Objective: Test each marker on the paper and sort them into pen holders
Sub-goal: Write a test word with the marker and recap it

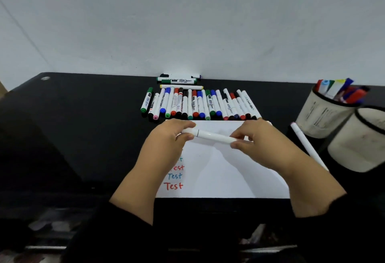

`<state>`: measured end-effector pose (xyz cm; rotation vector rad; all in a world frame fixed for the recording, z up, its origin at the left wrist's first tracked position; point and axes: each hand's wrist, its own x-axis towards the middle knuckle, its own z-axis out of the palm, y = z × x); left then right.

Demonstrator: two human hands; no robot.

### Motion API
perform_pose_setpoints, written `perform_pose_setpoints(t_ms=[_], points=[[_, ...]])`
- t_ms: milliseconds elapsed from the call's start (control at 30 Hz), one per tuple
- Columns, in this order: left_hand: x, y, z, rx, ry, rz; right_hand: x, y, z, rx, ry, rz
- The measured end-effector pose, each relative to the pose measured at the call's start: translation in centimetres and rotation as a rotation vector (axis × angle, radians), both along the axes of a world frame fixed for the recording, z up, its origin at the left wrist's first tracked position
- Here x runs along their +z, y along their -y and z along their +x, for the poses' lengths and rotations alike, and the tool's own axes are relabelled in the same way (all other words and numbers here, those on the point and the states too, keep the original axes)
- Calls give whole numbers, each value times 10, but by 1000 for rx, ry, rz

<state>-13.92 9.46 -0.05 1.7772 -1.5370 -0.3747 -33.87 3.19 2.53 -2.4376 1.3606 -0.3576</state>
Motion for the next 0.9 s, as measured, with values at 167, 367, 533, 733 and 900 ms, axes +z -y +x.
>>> perform_pose_setpoints(t_ms=[167, 367, 533, 733, 900], points=[[-8, 10, -26, -61, 82, 26, -9, -12, -32, -180, -45, -127], [-30, 21, -50, -148, 222, 331, -20, -8, -80, -593, -31, -110], [-34, 19, -63, -181, 373, 400, -29, -1, -102, -673, -86, -113], [-33, 18, -66, -156, 406, 411, -33, 1, -107, -659, -219, -92], [-35, 19, -66, -148, 401, 417, -31, -3, -105, -580, -236, -89]])
